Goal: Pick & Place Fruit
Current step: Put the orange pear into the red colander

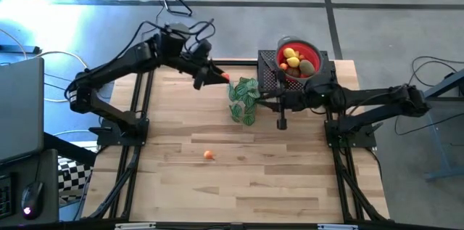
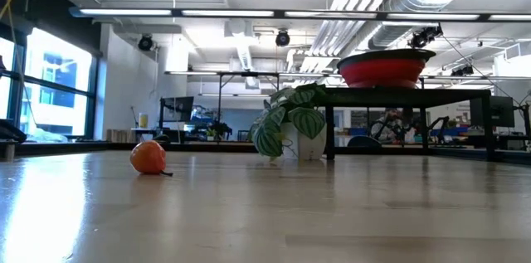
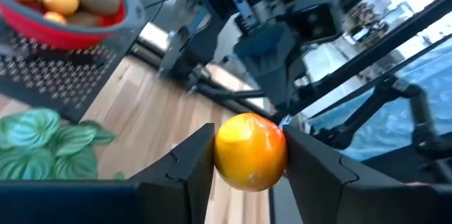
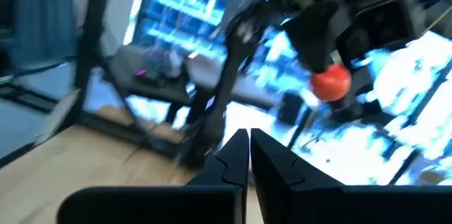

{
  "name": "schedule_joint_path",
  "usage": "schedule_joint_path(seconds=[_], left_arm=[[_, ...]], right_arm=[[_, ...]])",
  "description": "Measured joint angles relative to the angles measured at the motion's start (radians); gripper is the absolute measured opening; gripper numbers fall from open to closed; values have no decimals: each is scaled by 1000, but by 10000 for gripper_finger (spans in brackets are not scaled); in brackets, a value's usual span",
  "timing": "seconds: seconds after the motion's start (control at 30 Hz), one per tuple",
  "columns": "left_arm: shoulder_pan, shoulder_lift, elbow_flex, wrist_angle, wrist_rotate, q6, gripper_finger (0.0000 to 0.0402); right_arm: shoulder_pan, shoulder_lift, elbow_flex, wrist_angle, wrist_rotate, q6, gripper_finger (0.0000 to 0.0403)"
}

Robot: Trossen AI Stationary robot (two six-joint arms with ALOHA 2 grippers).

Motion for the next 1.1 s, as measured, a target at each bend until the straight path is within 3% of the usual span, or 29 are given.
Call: schedule_joint_path(seconds=[0.33,0.53,0.67,0.8,0.93,1.1], left_arm=[[0,1,38,-9,36,-24,152],[0,5,38,-9,63,-19,152],[0,5,38,-9,63,-18,152],[0,7,38,-9,63,-18,152],[-17,24,38,-7,53,-17,152],[-57,59,37,-3,23,11,152]], right_arm=[[0,98,0,294,15,-124,21],[0,187,0,382,73,-145,108],[-1,251,0,533,138,-176,185],[-5,319,0,670,136,-177,245],[-10,370,23,693,142,-180,273],[-10,407,52,693,153,-180,273]])
